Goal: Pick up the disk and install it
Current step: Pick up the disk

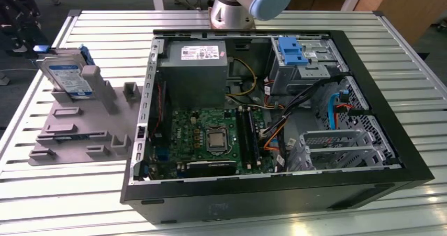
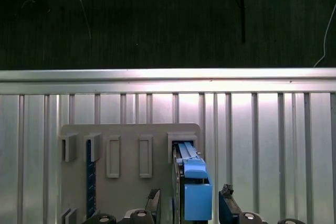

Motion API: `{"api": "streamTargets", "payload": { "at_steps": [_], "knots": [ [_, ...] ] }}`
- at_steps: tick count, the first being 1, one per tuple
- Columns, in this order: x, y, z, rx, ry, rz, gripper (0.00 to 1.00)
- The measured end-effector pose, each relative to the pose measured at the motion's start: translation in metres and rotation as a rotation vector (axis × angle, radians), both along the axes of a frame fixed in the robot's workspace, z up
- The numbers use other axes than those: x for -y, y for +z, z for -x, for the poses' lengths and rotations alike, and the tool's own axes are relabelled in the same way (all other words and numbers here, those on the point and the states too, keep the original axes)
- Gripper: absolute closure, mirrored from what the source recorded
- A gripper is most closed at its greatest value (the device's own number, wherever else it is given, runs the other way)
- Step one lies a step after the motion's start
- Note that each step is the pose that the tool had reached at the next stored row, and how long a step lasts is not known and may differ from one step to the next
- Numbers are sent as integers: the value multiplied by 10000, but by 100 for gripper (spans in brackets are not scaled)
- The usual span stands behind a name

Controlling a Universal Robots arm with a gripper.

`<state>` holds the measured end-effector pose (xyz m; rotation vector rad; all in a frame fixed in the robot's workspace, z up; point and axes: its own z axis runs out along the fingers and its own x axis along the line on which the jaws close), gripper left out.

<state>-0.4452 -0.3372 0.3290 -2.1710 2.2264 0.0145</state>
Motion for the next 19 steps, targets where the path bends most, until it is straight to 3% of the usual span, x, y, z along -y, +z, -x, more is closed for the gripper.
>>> {"api": "streamTargets", "payload": {
  "at_steps": [4,8,16,18,19],
  "knots": [
    [0,0,0,0,10,-1,45],
    [0,-8,2,1,545,-1,45],
    [-12,-56,4,-4,580,-3,45],
    [-17,-78,4,-45,581,-4,45],
    [-17,-89,4,-104,581,-6,45]
  ]
}}
